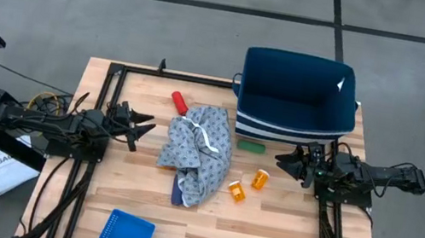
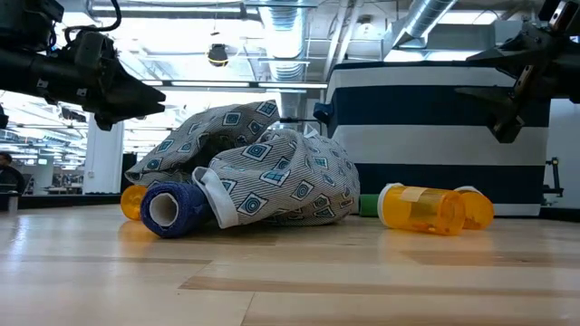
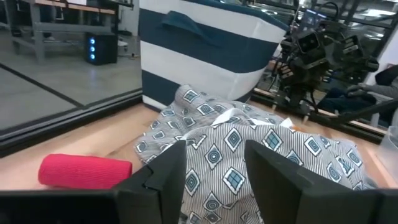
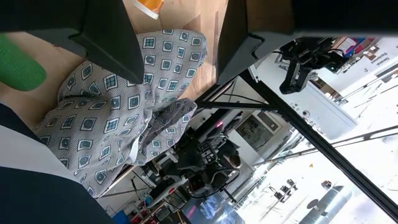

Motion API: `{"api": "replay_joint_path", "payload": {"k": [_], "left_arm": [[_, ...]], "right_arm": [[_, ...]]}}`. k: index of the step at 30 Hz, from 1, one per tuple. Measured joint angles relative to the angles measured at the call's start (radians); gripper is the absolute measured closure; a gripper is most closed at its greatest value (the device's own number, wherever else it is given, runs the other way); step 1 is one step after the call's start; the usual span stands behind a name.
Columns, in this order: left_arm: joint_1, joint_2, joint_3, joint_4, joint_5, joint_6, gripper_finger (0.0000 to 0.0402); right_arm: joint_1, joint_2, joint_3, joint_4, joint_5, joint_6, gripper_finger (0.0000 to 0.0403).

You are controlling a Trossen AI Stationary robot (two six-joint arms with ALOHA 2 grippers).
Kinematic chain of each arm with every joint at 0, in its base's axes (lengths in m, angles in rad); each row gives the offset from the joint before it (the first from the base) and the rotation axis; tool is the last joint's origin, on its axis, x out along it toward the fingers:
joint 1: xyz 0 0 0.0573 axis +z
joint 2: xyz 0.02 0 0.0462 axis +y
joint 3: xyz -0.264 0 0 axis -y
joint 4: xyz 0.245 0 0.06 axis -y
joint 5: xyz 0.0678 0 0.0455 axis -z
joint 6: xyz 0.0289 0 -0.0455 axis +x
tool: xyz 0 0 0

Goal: Pick & place medical supplies in basket/bin
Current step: Put the blue patient gown into the blue bin

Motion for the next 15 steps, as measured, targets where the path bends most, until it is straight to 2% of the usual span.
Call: {"api": "replay_joint_path", "payload": {"k": [5, 10, 13, 15], "left_arm": [[0.0, 0.0, 0.0, 0.001, 0.005, 0.0, 0.0247], [0.0, 0.0, 0.0, 0.049, 0.16, -0.109, 0.0245], [0.0, 0.0, 0.0, 0.06, 0.236, -0.12, 0.0241], [0.0, 0.0, 0.0, 0.072, 0.236, -0.122, 0.0238]], "right_arm": [[0.0, 0.0, 0.0, 0.0, 0.0, 0.0, 0.0205], [0.0, 0.0, 0.0, 0.0, 0.0, 0.011, 0.0205], [0.0, 0.0, 0.0, 0.001, 0.0, 0.146, 0.0205], [0.0, 0.0, 0.0, 0.001, 0.0, 0.268, 0.0205]]}}
